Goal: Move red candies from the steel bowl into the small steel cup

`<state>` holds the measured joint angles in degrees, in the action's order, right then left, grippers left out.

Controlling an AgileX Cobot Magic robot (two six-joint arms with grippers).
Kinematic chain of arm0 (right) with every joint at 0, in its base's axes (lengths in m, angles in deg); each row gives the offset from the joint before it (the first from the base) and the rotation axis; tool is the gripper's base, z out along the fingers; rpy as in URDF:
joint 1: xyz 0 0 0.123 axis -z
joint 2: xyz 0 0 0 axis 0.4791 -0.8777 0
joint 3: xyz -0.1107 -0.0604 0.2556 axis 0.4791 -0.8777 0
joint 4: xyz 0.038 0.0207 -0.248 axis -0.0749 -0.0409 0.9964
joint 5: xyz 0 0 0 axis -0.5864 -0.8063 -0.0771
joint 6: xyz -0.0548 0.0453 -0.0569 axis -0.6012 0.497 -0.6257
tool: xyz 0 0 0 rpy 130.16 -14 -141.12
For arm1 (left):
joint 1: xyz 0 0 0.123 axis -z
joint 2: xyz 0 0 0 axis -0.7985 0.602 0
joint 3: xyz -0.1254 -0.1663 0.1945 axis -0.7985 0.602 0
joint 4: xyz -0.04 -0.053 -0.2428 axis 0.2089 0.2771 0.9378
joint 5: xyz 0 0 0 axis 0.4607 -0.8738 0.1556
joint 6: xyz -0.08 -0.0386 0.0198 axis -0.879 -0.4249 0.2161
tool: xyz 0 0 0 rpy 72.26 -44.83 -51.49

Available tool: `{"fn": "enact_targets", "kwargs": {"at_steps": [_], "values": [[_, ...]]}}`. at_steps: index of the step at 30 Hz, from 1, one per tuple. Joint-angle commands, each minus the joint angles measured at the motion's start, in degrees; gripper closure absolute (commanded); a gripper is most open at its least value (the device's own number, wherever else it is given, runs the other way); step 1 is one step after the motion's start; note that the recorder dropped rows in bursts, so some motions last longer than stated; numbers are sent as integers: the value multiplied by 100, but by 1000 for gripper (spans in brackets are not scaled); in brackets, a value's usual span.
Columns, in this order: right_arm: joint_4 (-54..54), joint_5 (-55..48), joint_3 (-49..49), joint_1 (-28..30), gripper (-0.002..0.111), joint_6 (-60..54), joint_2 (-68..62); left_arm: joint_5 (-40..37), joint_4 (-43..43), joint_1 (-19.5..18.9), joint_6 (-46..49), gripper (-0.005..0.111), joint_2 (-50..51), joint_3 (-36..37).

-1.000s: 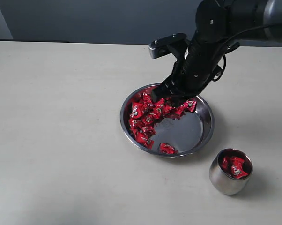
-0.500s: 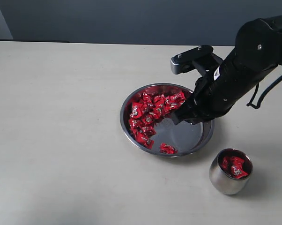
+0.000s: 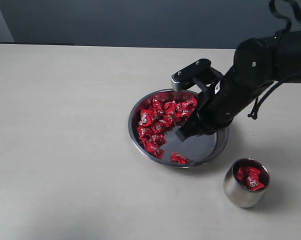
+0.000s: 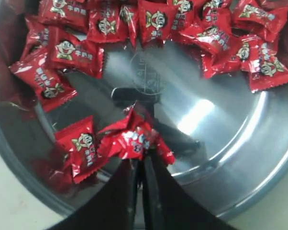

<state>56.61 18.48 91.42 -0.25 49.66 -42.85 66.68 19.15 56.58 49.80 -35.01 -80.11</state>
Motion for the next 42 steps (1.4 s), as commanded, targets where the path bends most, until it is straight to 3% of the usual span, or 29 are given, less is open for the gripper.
{"fn": "enact_targets", "kwargs": {"at_steps": [1,3,13,19,38,42], "values": [[-7,259,-20,28,86,46,-287,38,-11,47,-32,106,-25,6],[-7,304,-19,28,80,46,-363,38,-11,47,-32,106,-25,6],[4,11,379,28,81,166,-440,38,-11,47,-32,106,-25,6],[53,-290,648,28,66,166,-628,38,-11,47,-32,106,-25,6],[53,-347,822,28,66,166,-1393,38,-11,47,-32,106,-25,6],[53,-335,822,28,74,166,-1471,38,-11,47,-32,106,-25,6]]}}
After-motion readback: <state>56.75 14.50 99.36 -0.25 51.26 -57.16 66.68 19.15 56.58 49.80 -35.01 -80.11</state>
